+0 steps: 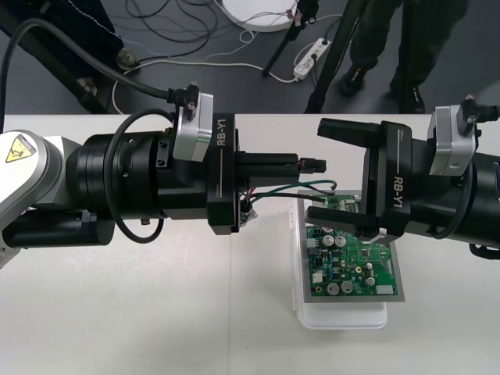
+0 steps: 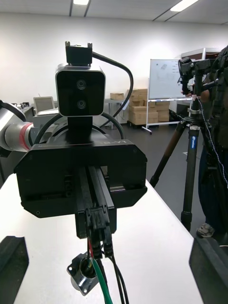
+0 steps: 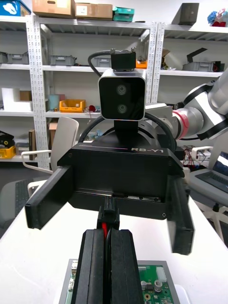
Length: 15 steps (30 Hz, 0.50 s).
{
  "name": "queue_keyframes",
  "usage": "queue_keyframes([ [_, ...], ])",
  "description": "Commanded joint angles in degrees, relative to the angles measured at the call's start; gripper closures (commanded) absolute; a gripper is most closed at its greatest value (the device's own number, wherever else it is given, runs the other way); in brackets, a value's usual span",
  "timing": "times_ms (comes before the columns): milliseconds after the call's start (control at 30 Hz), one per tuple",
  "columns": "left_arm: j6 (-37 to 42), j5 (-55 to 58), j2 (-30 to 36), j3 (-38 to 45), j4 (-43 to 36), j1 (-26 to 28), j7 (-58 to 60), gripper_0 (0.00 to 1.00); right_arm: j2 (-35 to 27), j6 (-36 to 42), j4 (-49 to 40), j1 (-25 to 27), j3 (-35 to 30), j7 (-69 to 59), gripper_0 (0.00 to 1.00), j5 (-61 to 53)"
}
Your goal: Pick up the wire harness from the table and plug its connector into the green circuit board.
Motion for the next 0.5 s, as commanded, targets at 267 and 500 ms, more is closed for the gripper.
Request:
queue_keyframes([
  [267,3.45,1.08,-0.77,0.98,-1.15,1.23,-4.40,1.00,-4.29,-0.66,-0.09,6.80,-5.55,-0.57,0.00,-0.64],
  [500,3.45,2.49,-0.77,1.33,-1.15,3.78,-5.28,1.00,-8.07,-2.24,0.00,11.55,-9.15,-1.36,0.00,2.44],
])
